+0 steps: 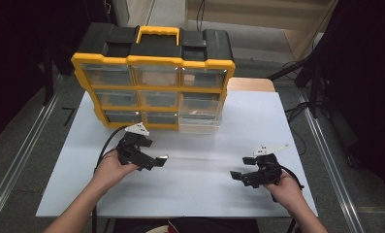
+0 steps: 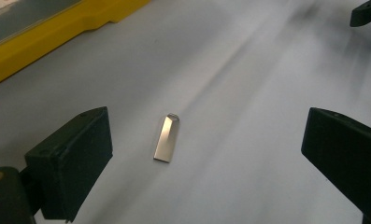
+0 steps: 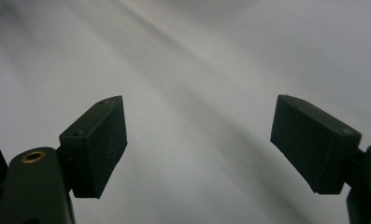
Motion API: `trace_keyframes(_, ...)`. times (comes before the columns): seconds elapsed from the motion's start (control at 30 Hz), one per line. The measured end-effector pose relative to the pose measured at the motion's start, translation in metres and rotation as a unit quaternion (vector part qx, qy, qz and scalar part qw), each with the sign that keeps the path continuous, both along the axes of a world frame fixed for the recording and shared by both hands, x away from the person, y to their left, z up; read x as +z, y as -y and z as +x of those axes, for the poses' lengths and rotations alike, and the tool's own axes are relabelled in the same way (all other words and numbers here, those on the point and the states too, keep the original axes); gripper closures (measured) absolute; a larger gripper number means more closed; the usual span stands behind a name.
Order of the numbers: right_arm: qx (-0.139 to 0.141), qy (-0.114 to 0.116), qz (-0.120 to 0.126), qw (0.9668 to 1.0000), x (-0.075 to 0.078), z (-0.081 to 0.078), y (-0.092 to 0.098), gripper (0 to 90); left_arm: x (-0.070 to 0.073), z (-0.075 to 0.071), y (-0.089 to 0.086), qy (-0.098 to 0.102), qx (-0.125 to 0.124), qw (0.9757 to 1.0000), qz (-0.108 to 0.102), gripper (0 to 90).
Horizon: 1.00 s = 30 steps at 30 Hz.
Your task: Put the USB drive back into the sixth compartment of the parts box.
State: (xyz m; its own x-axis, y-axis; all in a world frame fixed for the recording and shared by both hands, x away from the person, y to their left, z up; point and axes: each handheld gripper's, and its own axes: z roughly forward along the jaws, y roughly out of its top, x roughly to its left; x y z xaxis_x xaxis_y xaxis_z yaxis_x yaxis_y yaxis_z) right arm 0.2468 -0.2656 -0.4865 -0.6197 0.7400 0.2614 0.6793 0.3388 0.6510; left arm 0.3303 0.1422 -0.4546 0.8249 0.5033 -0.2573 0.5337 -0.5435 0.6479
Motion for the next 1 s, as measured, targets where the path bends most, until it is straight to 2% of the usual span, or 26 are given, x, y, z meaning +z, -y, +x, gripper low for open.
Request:
trace_keyframes(0.4, 0.001, 0.001, -0.001, 1.0, 0.001, 0.0, 0.0, 16.8, -0.003, 0.01, 0.02, 0.003, -0.007, 0.9999, 0.01, 4.9)
trace_keyframes(0.57, 0.001, 0.002, -0.001, 1.0, 0.0, 0.0, 0.001, 16.8, -0.007, 0.011, 0.022, 0.001, -0.007, 0.9997, 0.025, 4.9)
trace_keyframes(0.73, 0.001, 0.001, -0.002, 1.0, 0.001, -0.001, 0.0, 16.8, -0.01, 0.012, 0.021, -0.01, -0.007, 0.9998, 0.016, 5.2)
trace_keyframes(0.87, 0.001, 0.001, -0.002, 1.0, 0.001, -0.001, 0.0, 16.7, -0.014, 0.012, 0.021, -0.008, -0.007, 0.9994, 0.032, 7.5)
trace_keyframes(1.0, 0.001, 0.001, -0.002, 1.0, 0.001, -0.001, 0.0, 16.8, -0.017, 0.01, 0.022, 0.003, -0.01, 0.999, 0.044, 7.5)
